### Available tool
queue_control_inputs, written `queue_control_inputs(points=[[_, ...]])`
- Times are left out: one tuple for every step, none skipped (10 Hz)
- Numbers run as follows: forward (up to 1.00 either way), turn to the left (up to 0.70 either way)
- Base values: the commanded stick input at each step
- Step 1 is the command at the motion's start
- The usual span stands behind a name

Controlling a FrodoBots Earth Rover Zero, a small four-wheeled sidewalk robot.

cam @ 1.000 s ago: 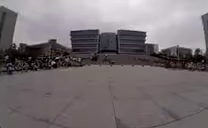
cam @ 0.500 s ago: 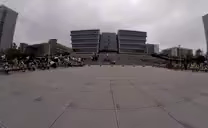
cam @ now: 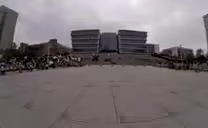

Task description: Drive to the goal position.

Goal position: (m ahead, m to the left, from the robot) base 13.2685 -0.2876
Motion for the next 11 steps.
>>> queue_control_inputs(points=[[0.7,0.0],[0.7,0.0],[0.7,0.0],[0.7,0.0],[0.7,0.0],[0.7,0.0],[0.7,0.0],[0.7,0.0],[0.7,0.0],[0.7,0.0],[0.7,0.0]])
